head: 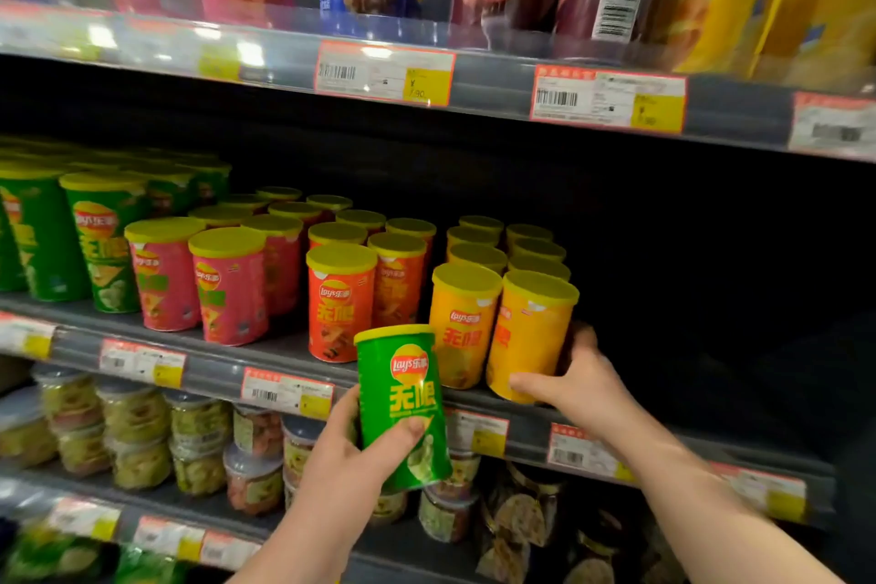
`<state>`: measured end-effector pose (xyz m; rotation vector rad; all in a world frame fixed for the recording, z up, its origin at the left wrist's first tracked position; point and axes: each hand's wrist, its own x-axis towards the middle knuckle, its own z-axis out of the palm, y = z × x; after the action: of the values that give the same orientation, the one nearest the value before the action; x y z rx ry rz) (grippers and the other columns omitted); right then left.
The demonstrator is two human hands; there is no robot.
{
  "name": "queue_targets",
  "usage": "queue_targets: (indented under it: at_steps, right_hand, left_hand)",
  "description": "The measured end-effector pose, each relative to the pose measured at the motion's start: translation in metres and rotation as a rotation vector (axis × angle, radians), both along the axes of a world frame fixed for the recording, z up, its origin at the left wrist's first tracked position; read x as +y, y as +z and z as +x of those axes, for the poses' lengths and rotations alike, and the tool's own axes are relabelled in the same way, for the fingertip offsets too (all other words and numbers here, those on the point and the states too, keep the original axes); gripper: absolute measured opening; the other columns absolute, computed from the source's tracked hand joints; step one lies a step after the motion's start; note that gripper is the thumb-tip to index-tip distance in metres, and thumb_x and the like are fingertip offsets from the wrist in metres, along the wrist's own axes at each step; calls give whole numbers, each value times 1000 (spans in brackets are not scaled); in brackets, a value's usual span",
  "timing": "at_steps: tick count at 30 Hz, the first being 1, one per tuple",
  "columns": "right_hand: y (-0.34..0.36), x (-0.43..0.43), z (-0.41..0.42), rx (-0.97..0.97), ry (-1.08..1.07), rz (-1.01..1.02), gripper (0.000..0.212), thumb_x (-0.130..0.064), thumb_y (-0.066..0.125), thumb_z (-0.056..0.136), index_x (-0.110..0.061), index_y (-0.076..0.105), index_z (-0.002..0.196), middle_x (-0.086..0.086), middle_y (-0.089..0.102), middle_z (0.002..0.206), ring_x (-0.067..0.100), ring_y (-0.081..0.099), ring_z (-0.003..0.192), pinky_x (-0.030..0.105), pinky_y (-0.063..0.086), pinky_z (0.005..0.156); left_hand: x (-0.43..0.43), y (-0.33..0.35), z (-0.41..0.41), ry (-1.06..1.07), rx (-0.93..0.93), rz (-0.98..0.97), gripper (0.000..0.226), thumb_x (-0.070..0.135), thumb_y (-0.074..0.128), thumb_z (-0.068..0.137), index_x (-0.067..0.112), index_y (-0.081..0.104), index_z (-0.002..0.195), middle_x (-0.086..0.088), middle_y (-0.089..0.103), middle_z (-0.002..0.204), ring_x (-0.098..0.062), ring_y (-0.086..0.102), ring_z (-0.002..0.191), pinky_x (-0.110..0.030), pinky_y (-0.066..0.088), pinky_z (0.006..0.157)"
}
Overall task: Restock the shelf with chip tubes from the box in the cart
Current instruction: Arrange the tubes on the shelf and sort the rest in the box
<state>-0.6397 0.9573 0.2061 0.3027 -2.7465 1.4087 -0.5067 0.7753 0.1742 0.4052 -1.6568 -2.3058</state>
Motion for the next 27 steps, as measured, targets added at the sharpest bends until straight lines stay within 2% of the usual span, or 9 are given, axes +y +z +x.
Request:
queue_targets:
  at_steps: [3,7,10,13,17,22,25,27]
  right_hand:
    - [1,4,-1,-24,41,31,81,-14,81,70,-14,35,137,9,51,134,16,51,104,27,39,87]
    - [-2,2,3,31,-30,81,92,-33,85,65,-17,30,137,8,47,137,24,51,121,32,41,92]
    - [1,-1,8,42,-50,71,86,-32,84,68,-15,32,135,8,51,134,24,54,117,28,40,86]
    - [4,1,9,7,2,50,81,-22,82,71,-15,35,137,7,51,134,15,52,105,26,40,86]
    - [2,1,11,12,-43,65,86,-28,83,69,-16,33,138,7,48,137,22,51,121,32,41,94]
    - [7,-2,11,12,-41,92,81,-27,82,72,-16,36,139,7,48,139,23,50,124,34,41,97]
    - [6,0,20,55,-70,122,86,-34,80,73,-20,31,143,4,42,143,22,45,128,35,39,101]
    - [4,5,27,133,-131,126,82,-37,77,76,-21,32,142,2,42,139,18,45,125,33,39,98]
  left_hand:
    - [1,0,-2,6,-8,-13,36,8,71,80,30,56,104,-3,74,95,-20,70,88,-28,49,68]
    - [-1,0,-2,0,-17,-34,35,8,69,82,30,55,104,-3,73,96,-16,71,81,-17,50,56]
    - [-4,1,-2,-17,-15,-60,33,8,69,82,32,55,100,-2,73,94,-13,71,78,-14,50,51]
    - [-9,1,-2,-33,-10,-78,35,10,70,82,34,53,101,0,72,96,-15,70,82,-20,50,58]
    - [-13,2,-3,-69,6,-79,34,10,70,81,35,52,96,0,72,95,-17,70,85,-26,49,65]
    - [-16,1,-3,-119,25,-68,37,13,72,78,34,54,103,1,73,96,-18,71,86,-29,51,70]
    - [-13,3,-2,-159,32,-64,45,17,75,73,31,54,111,0,73,100,-17,70,88,-27,50,71]
    - [-8,4,-3,-202,45,-68,58,21,84,66,30,53,114,1,73,99,-15,71,88,-25,50,70]
